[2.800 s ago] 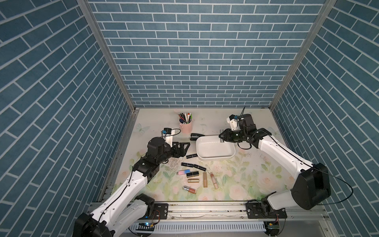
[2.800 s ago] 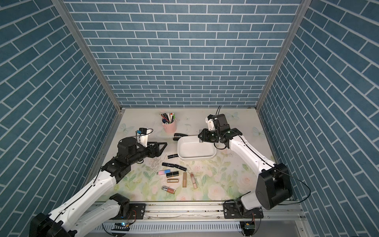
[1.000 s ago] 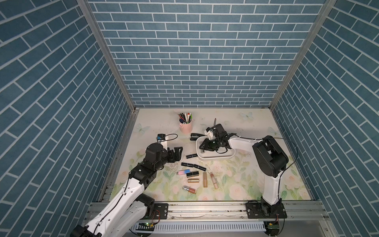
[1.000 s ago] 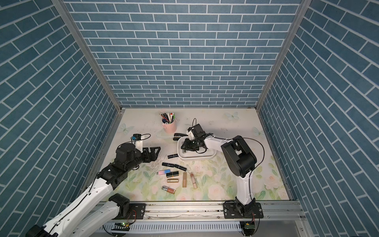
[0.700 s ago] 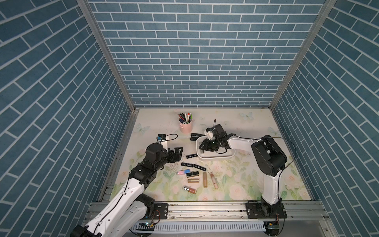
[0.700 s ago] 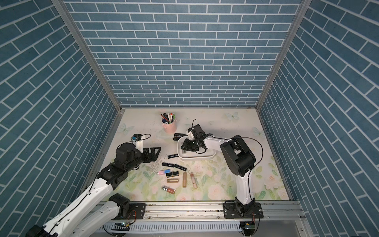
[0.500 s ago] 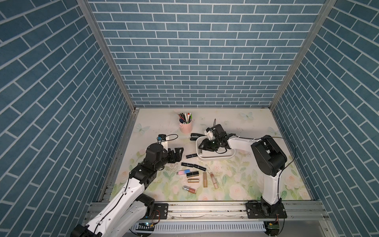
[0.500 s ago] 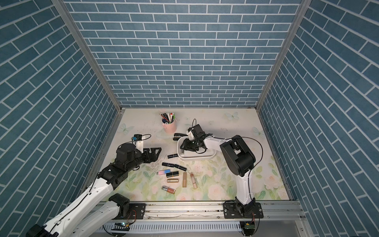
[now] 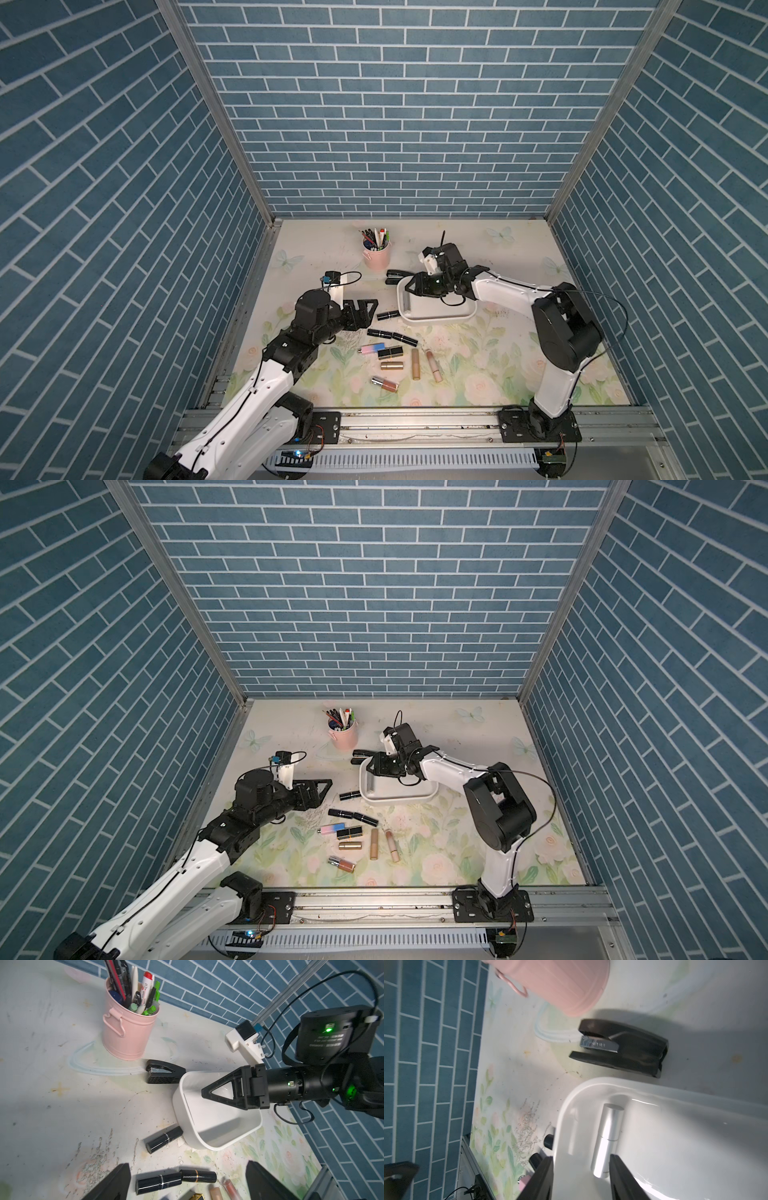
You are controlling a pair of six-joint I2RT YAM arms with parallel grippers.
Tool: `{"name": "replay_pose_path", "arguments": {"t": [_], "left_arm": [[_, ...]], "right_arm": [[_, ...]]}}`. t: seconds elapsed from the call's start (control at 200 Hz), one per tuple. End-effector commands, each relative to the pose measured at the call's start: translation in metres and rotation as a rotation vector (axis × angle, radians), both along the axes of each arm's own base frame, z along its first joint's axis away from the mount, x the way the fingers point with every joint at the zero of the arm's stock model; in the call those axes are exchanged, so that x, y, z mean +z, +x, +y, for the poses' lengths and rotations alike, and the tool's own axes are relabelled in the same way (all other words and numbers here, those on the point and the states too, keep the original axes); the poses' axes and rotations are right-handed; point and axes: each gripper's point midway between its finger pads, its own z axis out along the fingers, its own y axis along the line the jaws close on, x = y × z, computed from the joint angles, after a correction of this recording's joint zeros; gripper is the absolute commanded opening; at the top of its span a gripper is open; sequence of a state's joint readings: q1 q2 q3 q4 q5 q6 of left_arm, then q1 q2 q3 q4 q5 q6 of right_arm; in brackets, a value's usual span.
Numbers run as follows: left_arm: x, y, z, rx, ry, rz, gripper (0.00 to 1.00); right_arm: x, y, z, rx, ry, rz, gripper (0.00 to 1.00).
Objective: Put the lipstick into the storage box
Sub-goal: Place the lipstick in the storage box, then pick up the lipstick at the center of the board.
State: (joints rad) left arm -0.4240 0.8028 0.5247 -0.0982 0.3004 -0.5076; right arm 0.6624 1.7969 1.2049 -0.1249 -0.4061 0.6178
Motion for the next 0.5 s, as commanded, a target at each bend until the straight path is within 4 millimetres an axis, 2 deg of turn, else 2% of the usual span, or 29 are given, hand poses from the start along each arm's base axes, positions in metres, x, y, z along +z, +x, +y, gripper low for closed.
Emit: {"name": "replay_pose_path", "arguments": {"t": [0.0, 0.05, 0.07, 0.28, 0.495], "left_arm": [[0.014, -0.006, -0.014, -0.068, -0.076, -0.029, 0.93], [0.021, -0.008, -0.017, -0.085, -0.101, -0.044, 0.93], [0.013, -0.01, -0.017, -0.087, -0.101, -0.027, 0.93], [0.008, -0.021, -0.019, -0.102, -0.156, -0.026, 0.93], [-0.007, -0.031, -0.021, -0.103, -0.175, 0.002, 0.93]], "right_arm": [[0.02, -0.014, -0.016, 0.023, -0.049, -0.07, 0.49], [0.024, -0.021, -0.022, 0.028, -0.064, -0.079, 0.5], [0.025, -0.023, -0.025, 0.029, -0.069, -0.08, 0.5], [0.034, -0.056, -0.047, 0.054, -0.149, -0.098, 0.5], [0.024, -0.096, -0.064, 0.076, -0.264, -0.082, 0.52]]}}
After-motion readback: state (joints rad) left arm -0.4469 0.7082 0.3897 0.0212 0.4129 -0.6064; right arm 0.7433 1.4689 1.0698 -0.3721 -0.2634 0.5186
